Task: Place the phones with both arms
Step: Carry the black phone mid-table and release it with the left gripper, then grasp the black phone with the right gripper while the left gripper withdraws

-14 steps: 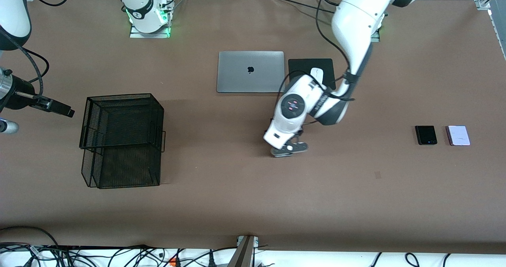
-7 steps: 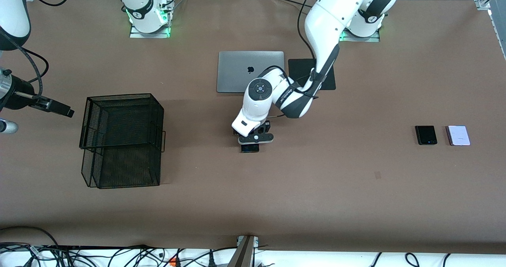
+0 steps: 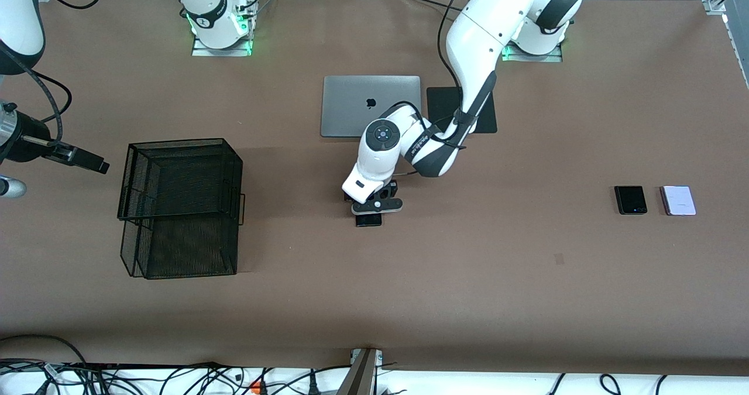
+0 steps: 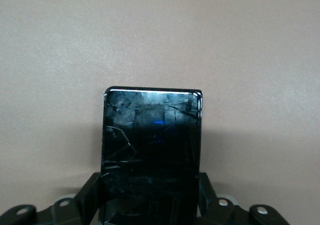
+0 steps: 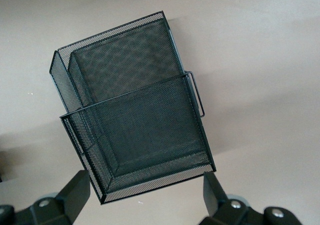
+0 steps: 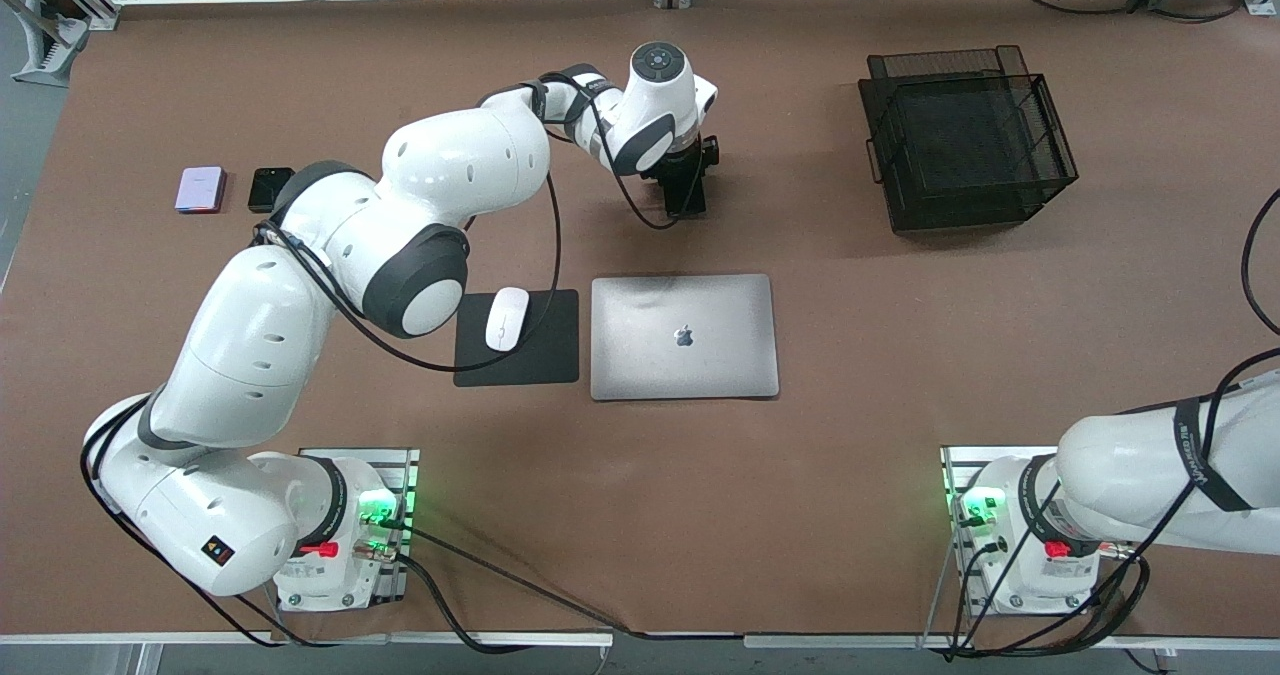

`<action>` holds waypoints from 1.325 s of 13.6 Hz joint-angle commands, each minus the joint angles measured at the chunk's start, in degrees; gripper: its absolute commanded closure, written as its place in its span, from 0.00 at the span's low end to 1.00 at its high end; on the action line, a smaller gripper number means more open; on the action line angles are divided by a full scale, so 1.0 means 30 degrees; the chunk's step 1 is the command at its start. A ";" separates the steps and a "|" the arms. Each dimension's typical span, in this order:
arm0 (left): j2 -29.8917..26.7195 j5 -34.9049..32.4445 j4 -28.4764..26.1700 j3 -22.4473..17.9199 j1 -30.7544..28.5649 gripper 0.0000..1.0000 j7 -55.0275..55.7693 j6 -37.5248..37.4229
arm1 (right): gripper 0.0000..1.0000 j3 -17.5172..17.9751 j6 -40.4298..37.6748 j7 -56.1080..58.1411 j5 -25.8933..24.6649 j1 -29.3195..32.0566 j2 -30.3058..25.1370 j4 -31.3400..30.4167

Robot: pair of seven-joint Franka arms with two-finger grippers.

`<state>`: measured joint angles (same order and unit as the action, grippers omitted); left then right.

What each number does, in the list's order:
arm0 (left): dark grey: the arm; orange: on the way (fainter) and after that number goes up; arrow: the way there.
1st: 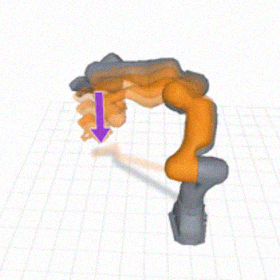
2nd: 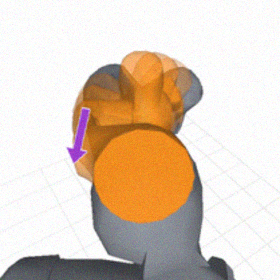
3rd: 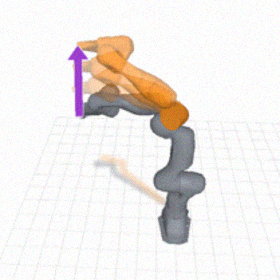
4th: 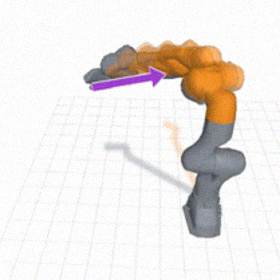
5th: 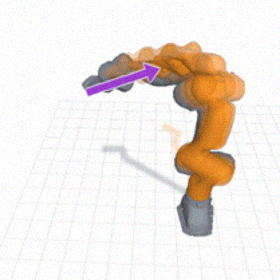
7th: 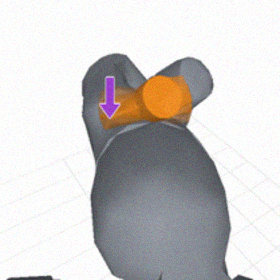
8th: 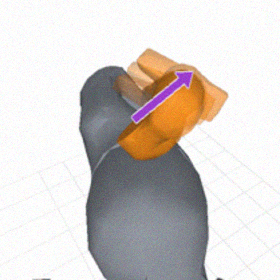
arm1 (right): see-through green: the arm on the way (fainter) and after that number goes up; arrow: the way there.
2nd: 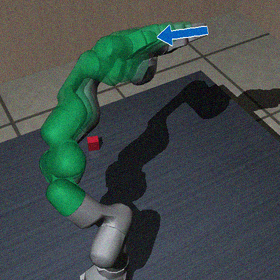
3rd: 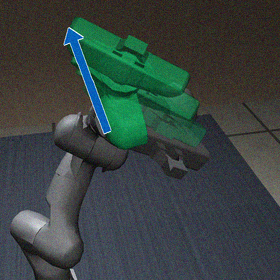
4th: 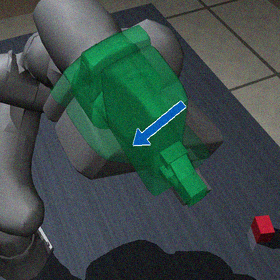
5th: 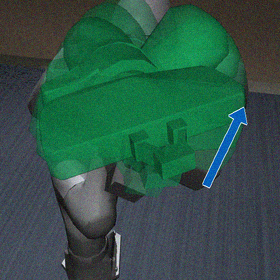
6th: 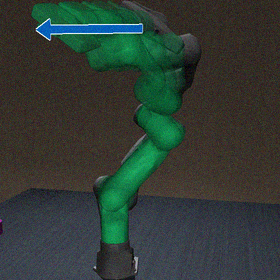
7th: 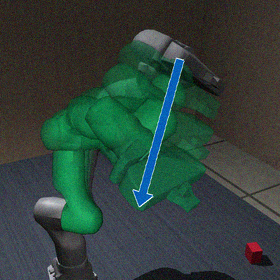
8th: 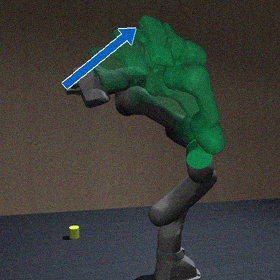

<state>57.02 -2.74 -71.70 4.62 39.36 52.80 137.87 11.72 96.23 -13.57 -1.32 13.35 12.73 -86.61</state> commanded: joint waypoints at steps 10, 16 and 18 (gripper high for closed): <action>-0.3594 -0.0171 0.0553 -0.0661 -0.2714 0.00 -0.2738 -0.7942 | 0.00 0.0803 -0.0376 -0.0017 0.0438 -0.0084 -0.0171 0.0043; -0.5790 -0.1714 -0.2751 -0.0897 -0.6139 0.00 -0.8450 -1.0128 | 0.00 0.3475 0.1606 -0.5927 0.0351 -0.4351 0.2222 0.0890; -0.6523 -0.3036 -0.4392 -0.0896 -0.7750 0.00 -1.0352 -0.9778 | 0.00 0.3446 0.3685 -0.7568 0.0234 -0.6607 0.4125 0.1271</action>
<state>42.70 -8.56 -76.90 1.25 20.10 27.26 107.42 22.47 103.78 -32.37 -0.16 -1.47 18.58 -86.43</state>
